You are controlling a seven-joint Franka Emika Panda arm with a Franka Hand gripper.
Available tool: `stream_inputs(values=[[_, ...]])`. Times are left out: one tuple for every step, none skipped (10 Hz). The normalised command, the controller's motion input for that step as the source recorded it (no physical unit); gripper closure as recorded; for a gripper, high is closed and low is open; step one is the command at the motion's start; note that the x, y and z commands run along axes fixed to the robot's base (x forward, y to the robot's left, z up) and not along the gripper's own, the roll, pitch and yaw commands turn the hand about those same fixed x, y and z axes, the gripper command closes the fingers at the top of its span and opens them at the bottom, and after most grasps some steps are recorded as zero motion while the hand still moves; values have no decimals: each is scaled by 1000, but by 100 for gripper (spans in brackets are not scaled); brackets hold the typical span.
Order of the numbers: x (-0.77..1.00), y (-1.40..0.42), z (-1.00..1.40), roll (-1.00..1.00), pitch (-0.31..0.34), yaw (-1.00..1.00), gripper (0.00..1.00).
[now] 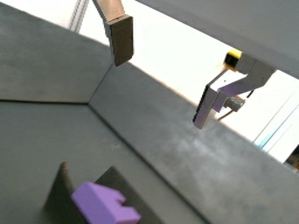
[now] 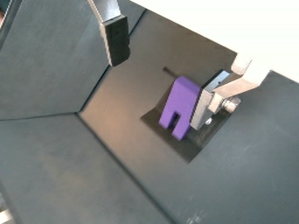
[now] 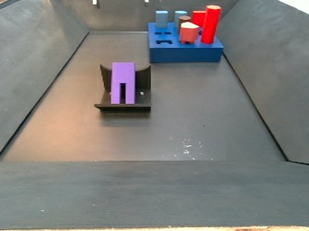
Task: Pick up the double-square object. Move up. Place the double-square object on the fixture. Regrasp the double-square object. Move to above the board. Insert the double-square object.
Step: Regrasp the double-square object.
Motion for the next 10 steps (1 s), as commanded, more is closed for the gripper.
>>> stream_inputs(values=[[107, -47, -23, 613, 154, 154, 0], [104, -51, -25, 430, 135, 171, 0], [100, -37, -12, 289, 111, 184, 0], [88, -34, -8, 213, 79, 190, 0], [34, 72, -1000, 278, 110, 109, 0], [38, 71, -1000, 271, 96, 109, 0], [48, 59, -1000, 227, 69, 123, 0], [58, 54, -1000, 182, 53, 130, 0], [66, 50, -1000, 153, 42, 131, 0], [83, 45, -1000, 114, 16, 129, 0]])
